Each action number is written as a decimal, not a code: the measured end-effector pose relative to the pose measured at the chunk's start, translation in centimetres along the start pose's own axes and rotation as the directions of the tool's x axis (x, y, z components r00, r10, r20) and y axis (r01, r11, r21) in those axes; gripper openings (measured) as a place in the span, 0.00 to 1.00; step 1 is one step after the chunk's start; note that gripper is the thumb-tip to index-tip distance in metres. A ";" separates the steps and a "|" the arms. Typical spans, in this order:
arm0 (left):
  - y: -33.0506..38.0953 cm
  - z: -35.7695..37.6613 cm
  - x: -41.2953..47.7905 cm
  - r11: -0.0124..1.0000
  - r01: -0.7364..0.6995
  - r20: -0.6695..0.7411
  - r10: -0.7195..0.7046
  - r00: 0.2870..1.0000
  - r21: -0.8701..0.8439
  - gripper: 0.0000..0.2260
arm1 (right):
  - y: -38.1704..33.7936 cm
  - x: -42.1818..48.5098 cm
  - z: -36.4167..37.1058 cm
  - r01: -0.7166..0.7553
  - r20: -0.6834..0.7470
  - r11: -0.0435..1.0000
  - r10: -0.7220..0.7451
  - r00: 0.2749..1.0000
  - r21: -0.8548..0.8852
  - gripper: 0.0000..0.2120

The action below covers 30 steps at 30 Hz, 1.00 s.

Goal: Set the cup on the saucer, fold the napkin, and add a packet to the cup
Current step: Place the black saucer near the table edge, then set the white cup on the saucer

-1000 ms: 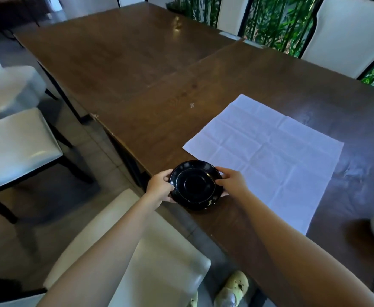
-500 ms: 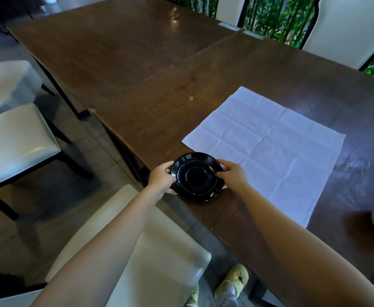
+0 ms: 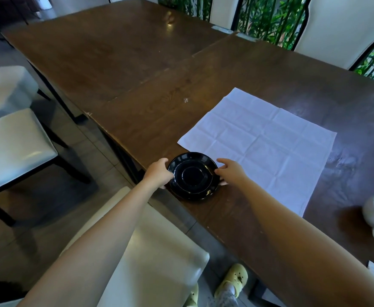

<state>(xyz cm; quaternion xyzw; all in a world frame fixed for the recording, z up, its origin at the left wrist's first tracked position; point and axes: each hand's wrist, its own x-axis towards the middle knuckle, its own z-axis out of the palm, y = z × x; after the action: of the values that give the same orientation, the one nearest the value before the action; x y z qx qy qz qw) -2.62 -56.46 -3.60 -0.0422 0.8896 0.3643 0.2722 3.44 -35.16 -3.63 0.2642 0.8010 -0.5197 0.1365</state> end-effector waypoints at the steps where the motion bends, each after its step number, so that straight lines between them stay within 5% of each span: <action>1: 0.3 -0.3 0.0 0.997 -0.010 -0.018 0.011 1.000 0.081 0.29 | 0.0 -0.1 -0.3 -0.011 0.007 1.000 0.011 1.000 0.004 0.23; 7: 3.1 -1.5 -0.8 0.871 -0.091 -0.077 0.145 0.986 0.482 0.22 | 0.3 -1.2 -2.9 -0.043 0.010 0.999 0.043 0.999 -0.025 0.20; 13: 7.7 -0.3 -1.4 0.705 -0.322 0.205 0.249 0.947 0.632 0.14 | 1.1 -3.0 -7.1 -0.109 0.087 0.959 0.136 0.987 -0.261 0.18; 23: 17.5 7.9 -3.6 0.561 -0.628 0.569 0.308 0.763 0.538 0.20 | 4.8 -8.0 -17.2 -0.207 0.076 0.836 0.283 0.956 -0.507 0.22; 30: 24.9 14.7 -5.8 0.419 -0.764 0.701 0.330 0.632 0.491 0.21 | 8.4 -11.0 -25.4 -0.248 -0.122 0.797 0.217 0.968 -0.551 0.19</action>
<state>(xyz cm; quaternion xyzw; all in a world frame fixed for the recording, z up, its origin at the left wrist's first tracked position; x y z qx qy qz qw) 2.14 -29.07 6.34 0.4780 0.8084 0.0245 0.3426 18.69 -12.59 6.14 0.3220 0.8829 -0.2331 0.2500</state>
